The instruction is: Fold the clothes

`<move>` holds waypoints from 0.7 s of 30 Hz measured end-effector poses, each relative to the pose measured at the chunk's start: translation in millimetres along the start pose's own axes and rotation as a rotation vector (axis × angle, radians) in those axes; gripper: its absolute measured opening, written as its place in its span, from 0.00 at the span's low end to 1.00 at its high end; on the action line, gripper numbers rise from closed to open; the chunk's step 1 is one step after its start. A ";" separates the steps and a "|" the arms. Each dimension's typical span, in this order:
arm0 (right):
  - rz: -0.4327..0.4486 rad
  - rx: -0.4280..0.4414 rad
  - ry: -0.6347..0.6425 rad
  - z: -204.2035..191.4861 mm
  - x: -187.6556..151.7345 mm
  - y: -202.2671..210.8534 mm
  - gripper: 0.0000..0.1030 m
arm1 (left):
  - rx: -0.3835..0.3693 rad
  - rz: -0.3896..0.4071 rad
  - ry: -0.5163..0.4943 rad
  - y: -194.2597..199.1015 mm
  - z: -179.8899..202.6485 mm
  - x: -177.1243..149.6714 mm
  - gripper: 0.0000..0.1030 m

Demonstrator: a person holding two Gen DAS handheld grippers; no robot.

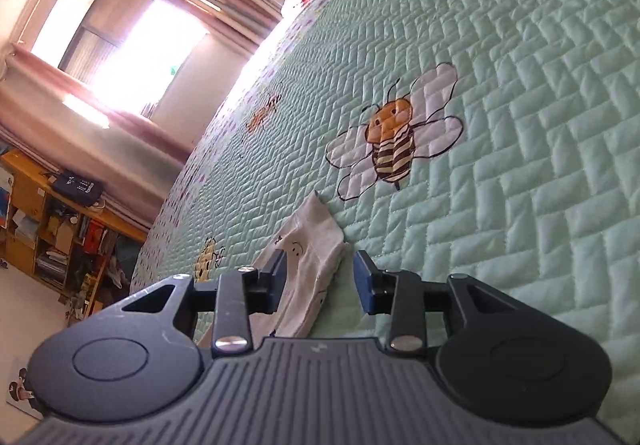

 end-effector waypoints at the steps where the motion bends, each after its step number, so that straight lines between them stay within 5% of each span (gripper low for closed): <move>1: -0.011 0.003 -0.002 -3.4 -1.4 -7.4 0.39 | 0.003 -0.003 -0.003 -0.5 0.7 0.0 0.99; 3: -0.001 -0.019 0.033 -10.4 -3.5 -17.9 0.37 | 0.008 -0.011 -0.024 -2.3 4.1 -0.4 0.99; 6: 0.051 -0.134 0.156 -11.7 -1.6 -24.6 0.06 | 0.011 -0.020 -0.046 -5.1 9.1 -1.3 0.99; 8: 0.081 -0.144 0.155 0.1 5.0 -13.5 0.08 | 0.009 -0.023 -0.050 -6.5 11.5 -2.0 0.99; 12: 0.142 -0.056 0.116 38.4 16.3 50.7 0.28 | -0.001 -0.021 -0.056 -6.9 14.6 -3.5 0.99; 17: 0.001 0.043 0.199 86.9 -11.0 112.3 0.31 | -0.014 -0.018 -0.025 -4.9 12.5 -4.0 0.99; 21: -0.082 0.084 0.256 96.8 -34.0 120.6 0.32 | -0.033 -0.030 -0.008 -4.9 15.4 -6.5 0.99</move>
Point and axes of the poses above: each gripper's, at about its wrist camera, not at the fingertips, and y roughly against the way its jaws point, z to its right, x to its top, the point moved 6 cm from there along -y, roughly the way its jaws point, and after that the axes turned 15 degrees about -x, right-handed, at the moved point
